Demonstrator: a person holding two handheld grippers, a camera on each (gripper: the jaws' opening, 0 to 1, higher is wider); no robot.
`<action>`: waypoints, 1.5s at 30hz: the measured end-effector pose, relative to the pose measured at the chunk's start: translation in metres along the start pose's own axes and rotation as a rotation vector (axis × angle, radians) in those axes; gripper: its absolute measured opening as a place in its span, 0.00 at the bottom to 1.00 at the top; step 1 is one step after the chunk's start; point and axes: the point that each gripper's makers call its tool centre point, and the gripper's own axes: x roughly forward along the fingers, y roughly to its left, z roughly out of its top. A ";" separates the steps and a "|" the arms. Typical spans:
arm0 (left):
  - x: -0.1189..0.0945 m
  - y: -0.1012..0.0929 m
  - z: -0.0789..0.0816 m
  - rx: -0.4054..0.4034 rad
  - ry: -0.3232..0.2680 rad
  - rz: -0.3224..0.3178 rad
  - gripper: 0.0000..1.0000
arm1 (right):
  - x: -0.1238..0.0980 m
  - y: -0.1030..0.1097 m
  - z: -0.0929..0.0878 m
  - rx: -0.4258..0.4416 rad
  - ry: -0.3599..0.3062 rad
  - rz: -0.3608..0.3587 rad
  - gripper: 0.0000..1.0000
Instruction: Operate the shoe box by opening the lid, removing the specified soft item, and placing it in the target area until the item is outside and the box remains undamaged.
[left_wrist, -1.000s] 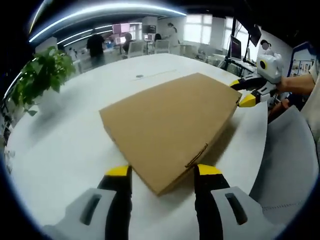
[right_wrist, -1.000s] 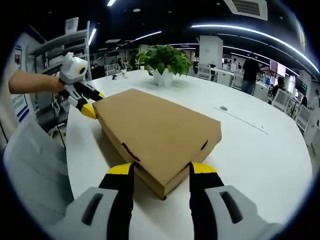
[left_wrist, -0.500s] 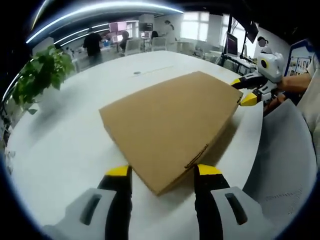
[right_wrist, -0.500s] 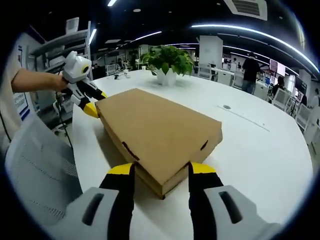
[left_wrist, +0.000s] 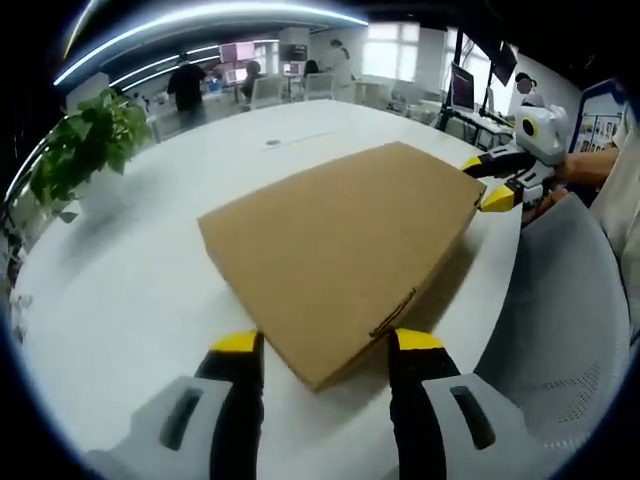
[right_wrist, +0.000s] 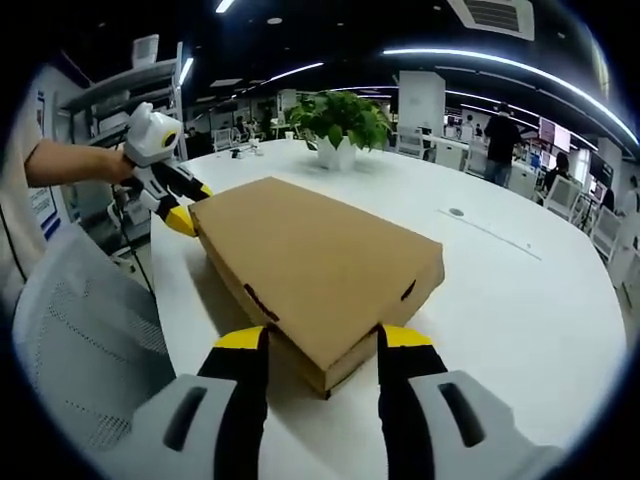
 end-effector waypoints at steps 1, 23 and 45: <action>0.000 0.000 0.000 -0.002 -0.001 0.000 0.49 | 0.000 0.000 0.000 0.000 0.000 0.000 0.40; -0.004 -0.003 0.006 -0.046 -0.024 -0.008 0.56 | -0.009 0.006 0.007 -0.004 -0.019 0.001 0.42; -0.032 -0.003 0.038 -0.011 -0.092 0.007 0.55 | -0.026 0.002 0.046 -0.019 -0.099 -0.010 0.45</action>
